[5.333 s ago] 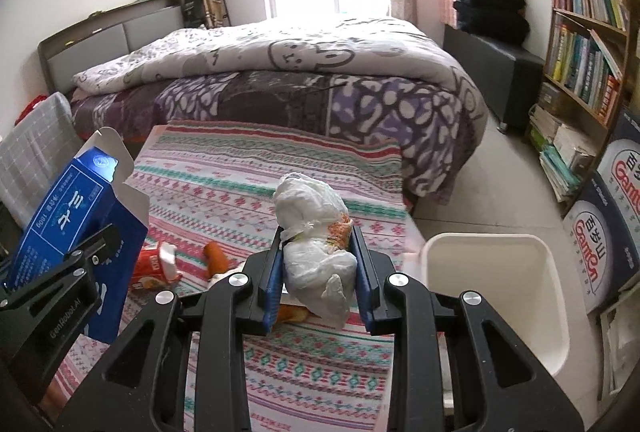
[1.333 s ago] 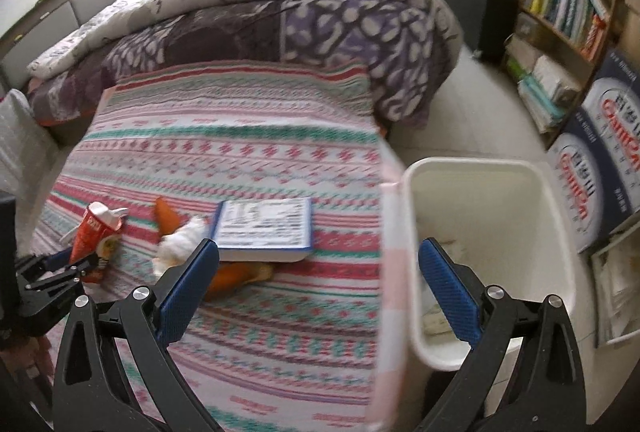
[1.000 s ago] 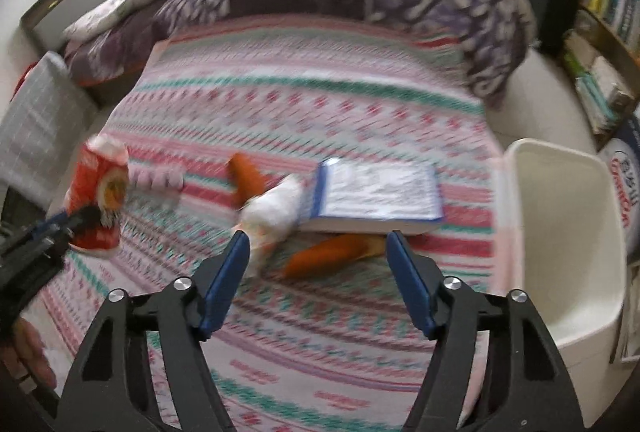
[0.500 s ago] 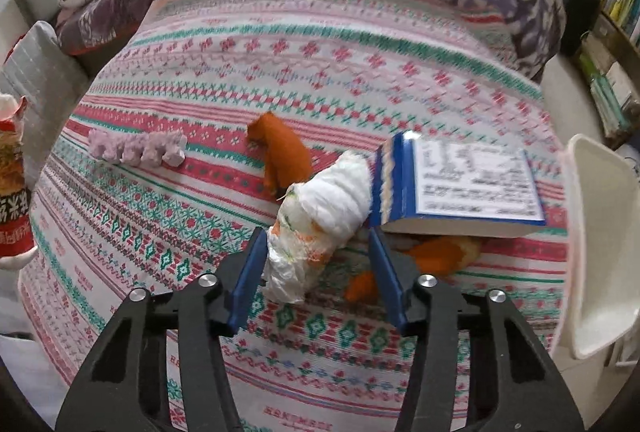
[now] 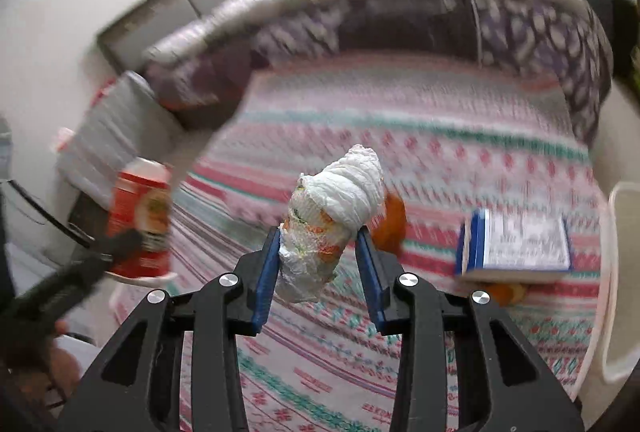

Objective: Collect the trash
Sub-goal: 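Carry the bundle to the bin and open the right tool while left carries the cup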

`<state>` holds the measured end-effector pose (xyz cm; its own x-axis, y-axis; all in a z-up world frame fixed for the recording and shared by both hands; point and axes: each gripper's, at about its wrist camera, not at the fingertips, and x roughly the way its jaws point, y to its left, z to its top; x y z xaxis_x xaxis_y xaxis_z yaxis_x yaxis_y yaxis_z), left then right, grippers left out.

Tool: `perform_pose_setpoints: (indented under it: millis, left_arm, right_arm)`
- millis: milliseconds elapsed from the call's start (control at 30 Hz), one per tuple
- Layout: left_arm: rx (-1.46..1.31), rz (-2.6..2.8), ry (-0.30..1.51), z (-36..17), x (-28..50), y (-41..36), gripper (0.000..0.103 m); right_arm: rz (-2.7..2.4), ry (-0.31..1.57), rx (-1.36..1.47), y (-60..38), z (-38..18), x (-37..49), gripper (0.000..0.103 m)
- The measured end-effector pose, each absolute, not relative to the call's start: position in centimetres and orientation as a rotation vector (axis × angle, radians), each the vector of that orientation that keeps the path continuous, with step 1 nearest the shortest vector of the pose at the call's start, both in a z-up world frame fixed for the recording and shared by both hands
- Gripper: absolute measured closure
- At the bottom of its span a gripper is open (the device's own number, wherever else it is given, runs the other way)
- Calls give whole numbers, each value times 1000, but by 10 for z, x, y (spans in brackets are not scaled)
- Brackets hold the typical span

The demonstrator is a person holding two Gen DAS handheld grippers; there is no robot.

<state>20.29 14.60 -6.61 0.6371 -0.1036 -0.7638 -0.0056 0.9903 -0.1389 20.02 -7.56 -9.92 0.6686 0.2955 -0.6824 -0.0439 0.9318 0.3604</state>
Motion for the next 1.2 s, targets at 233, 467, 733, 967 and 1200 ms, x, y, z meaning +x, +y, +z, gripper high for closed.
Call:
perform_pose_setpoints:
  millis: [233, 467, 733, 967, 1200]
  left_arm:
    - [-147, -52, 829, -53, 199, 135, 67]
    - [-156, -35, 815, -52, 199, 121, 67]
    - [-137, -55, 775, -47, 192, 92, 67]
    - [-137, -95, 754, -41, 188, 67, 67]
    - [-129, -143, 756, -40, 186, 39, 67]
  right_arm:
    - [211, 670, 250, -80, -60, 181, 67]
    - [116, 642, 155, -89, -53, 168, 67]
    - [25, 658, 147, -116, -50, 163, 67]
    - [-25, 654, 156, -138, -46, 159, 67]
    - [-78, 657, 160, -164, -45, 151, 67]
